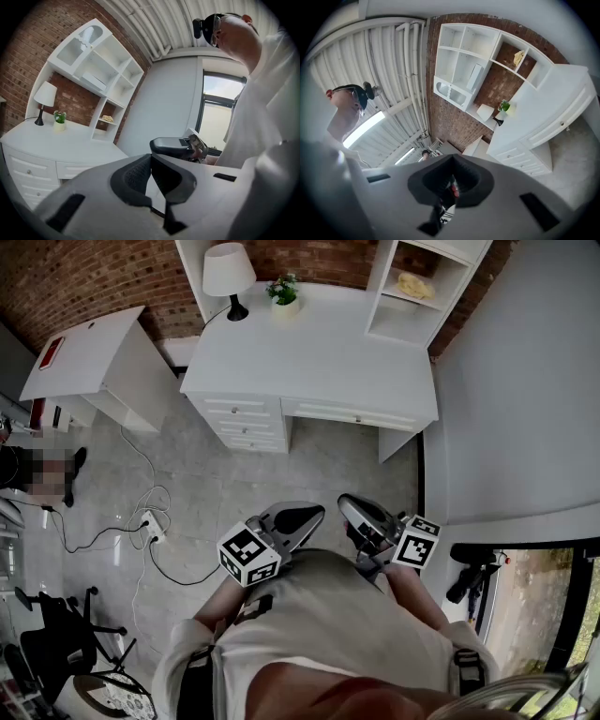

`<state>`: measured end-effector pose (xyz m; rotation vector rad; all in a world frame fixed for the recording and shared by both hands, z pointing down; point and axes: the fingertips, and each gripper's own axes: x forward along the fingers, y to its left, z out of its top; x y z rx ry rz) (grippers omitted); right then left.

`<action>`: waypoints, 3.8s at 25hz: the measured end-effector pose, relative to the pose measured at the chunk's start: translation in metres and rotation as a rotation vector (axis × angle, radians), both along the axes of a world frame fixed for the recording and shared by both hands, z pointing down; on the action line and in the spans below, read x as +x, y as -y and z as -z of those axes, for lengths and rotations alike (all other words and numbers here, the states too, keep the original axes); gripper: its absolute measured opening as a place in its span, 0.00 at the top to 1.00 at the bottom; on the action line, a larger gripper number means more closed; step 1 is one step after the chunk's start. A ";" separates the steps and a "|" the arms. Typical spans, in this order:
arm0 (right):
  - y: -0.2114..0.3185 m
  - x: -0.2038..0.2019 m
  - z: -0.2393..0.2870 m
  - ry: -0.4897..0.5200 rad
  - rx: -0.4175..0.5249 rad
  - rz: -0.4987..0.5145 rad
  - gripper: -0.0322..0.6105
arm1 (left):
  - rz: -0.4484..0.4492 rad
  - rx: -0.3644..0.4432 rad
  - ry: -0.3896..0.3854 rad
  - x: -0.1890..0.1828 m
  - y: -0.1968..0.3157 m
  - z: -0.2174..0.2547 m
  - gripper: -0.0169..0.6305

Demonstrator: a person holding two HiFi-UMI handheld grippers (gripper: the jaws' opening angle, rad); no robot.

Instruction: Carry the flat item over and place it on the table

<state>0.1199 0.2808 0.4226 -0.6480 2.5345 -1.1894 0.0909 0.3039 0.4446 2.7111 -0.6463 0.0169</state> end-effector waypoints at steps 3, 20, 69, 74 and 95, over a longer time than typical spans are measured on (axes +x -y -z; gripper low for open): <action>0.004 -0.027 -0.001 -0.004 -0.008 0.055 0.94 | 0.034 -0.005 -0.001 -0.023 0.010 -0.001 0.94; 0.018 -0.105 -0.008 -0.054 -0.074 0.125 0.94 | 0.102 0.042 0.034 -0.131 0.055 -0.003 0.94; 0.145 -0.057 -0.008 -0.018 0.073 0.449 0.94 | 0.327 -0.022 0.000 -0.063 0.204 0.020 0.94; 0.163 -0.031 -0.003 -0.017 0.052 0.407 0.94 | 0.333 -0.101 -0.005 -0.040 0.212 0.012 0.94; 0.239 0.024 -0.039 -0.039 -0.133 0.263 0.94 | 0.276 -0.109 0.102 0.018 0.252 -0.001 0.94</action>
